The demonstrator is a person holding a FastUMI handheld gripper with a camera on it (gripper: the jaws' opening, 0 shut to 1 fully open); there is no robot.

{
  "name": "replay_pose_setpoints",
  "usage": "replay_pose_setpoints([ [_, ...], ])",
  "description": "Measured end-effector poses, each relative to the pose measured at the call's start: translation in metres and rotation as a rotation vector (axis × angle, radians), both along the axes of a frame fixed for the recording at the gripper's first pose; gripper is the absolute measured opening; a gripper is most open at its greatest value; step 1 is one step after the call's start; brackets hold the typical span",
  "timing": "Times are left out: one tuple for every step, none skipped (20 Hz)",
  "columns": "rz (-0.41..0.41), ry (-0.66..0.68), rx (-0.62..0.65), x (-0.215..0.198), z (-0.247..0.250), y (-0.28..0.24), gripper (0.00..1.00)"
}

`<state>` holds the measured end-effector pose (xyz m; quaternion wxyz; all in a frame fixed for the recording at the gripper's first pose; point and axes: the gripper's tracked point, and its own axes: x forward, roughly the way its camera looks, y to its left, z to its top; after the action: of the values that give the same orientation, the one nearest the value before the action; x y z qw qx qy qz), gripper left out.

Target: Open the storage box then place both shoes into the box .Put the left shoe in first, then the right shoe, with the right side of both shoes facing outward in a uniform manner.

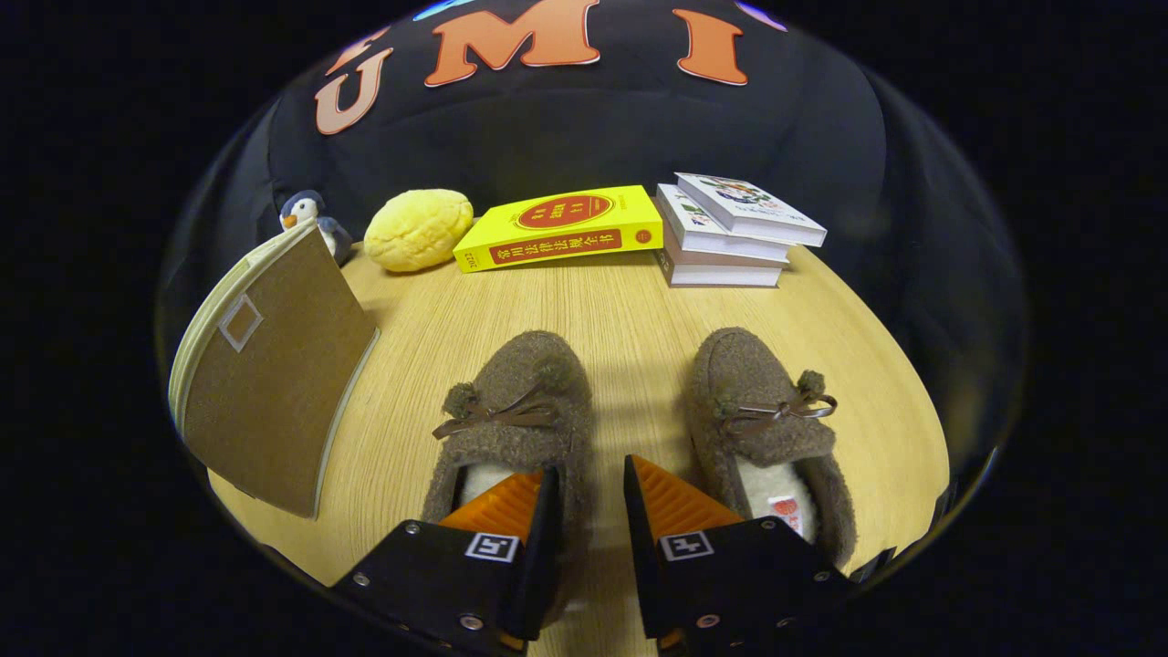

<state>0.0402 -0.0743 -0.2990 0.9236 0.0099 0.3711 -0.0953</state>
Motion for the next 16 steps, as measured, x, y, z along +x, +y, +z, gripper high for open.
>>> replay_pose_setpoints([
  [0.004,0.001,0.002,0.003,-0.002,0.002,0.39],
  [0.008,0.005,0.004,0.005,-0.005,0.003,0.31],
  [0.009,0.012,0.006,0.006,-0.008,0.005,0.27],
  [-0.002,0.02,-0.002,0.007,-0.01,0.003,0.2],
  [-0.018,0.012,-0.004,0.007,-0.008,0.003,0.15],
  [-0.025,0.004,-0.004,0.009,-0.006,0.005,0.04],
  [-0.031,-0.004,-0.001,0.01,-0.003,0.007,0.03],
  [-0.034,-0.001,0.001,0.009,0.0,0.009,0.01],
  [-0.038,-0.003,0.0,0.009,0.004,0.009,0.01],
  [-0.045,-0.009,0.004,0.01,0.009,0.011,0.01],
  [-0.055,-0.016,0.006,0.009,0.016,0.013,0.01],
  [-0.061,-0.024,0.007,0.009,0.023,0.014,0.01],
  [-0.068,-0.038,0.012,0.009,0.03,0.017,0.01],
  [-0.079,-0.05,0.016,0.008,0.039,0.02,0.01],
  [-0.086,-0.056,0.016,0.007,0.046,0.023,0.01],
  [-0.094,-0.065,0.013,0.005,0.055,0.026,0.01],
])
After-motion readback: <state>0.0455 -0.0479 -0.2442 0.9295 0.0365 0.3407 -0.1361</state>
